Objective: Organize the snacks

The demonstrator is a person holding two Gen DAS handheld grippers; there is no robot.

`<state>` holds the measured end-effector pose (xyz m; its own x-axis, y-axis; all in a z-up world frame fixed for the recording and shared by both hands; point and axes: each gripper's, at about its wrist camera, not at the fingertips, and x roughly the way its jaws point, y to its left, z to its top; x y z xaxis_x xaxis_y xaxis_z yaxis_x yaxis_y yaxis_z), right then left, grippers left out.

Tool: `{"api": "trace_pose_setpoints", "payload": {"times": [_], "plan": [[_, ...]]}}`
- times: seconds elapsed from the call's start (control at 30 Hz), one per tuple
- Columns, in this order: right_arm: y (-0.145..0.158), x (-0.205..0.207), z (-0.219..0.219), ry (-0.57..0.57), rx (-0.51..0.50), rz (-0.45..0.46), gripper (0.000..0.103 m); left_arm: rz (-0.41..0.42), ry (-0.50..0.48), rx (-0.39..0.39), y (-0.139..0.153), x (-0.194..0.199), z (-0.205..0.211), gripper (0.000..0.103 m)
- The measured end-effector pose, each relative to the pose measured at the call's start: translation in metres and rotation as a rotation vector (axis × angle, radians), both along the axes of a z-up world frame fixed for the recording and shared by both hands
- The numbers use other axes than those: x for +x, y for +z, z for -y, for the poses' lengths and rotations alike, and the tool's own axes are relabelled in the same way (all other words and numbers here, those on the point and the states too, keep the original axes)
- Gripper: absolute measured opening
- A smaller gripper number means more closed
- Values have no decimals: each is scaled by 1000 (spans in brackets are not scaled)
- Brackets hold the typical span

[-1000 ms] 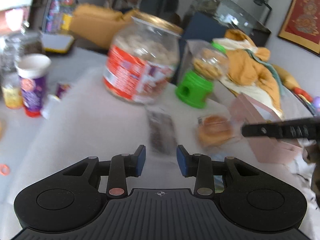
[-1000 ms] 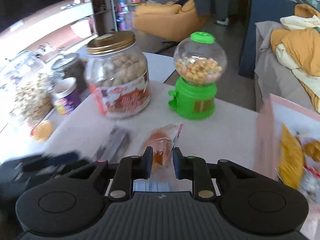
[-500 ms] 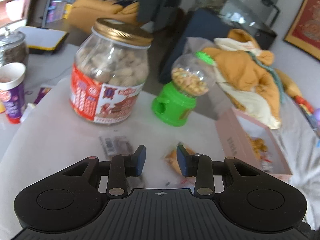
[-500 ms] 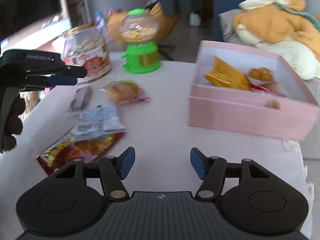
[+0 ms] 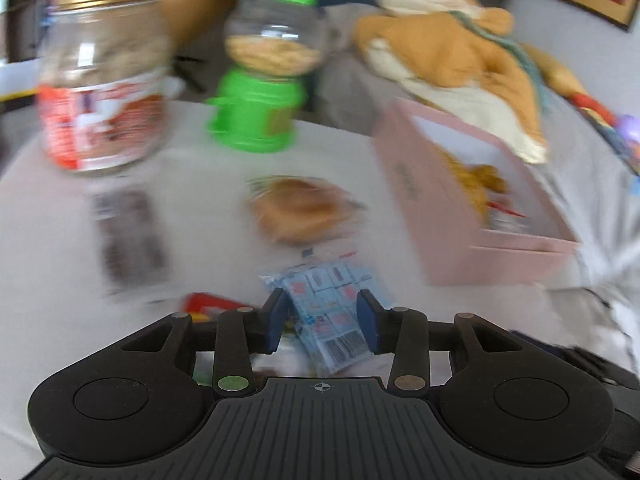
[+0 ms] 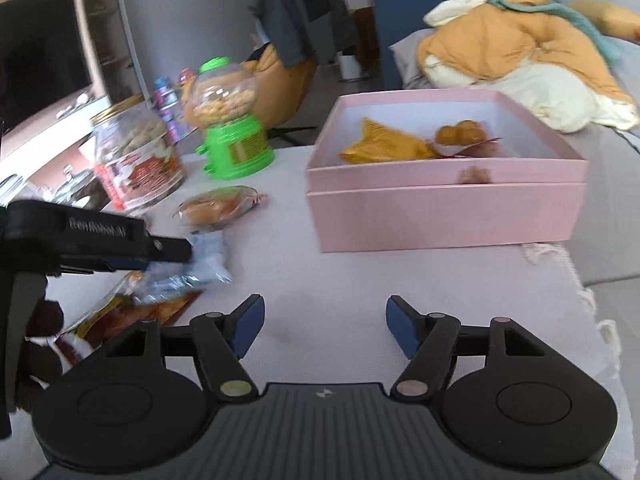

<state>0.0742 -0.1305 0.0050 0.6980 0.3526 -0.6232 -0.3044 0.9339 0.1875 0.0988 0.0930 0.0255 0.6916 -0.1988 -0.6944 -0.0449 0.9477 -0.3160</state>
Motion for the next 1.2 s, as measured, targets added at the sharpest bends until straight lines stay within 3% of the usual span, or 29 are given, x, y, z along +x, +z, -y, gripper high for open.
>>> {"api": "trace_pose_setpoints", "payload": {"times": [0.1,0.23,0.33,0.47,0.63,0.73,0.93,1.1,1.2], "plan": [[-3,5,6,-26,26,-30,69,61,31,20,9,-8,-6,43],[-4,4,4,-28,22,-28,69,98,342,110,14,-19,-61,42],[-5,2,-2,-25,-15,-15,70,53,457,42,7,-17,-99,42],[-5,1,-5,-18,-31,-11,72,-30,406,32,-8,-1,-104,43],[-6,2,-5,-12,-33,-10,75,2,305,203,-12,19,-78,54],[-7,1,-8,-1,-46,-7,78,-14,232,311,-12,19,-62,53],[-7,2,-8,21,-44,-15,84,36,115,299,-16,-23,-51,43],[-7,5,-4,53,2,-55,94,67,116,280,-18,-62,-63,43],[-6,4,-14,75,-63,-56,96,110,121,241,-22,-69,-70,43]]}}
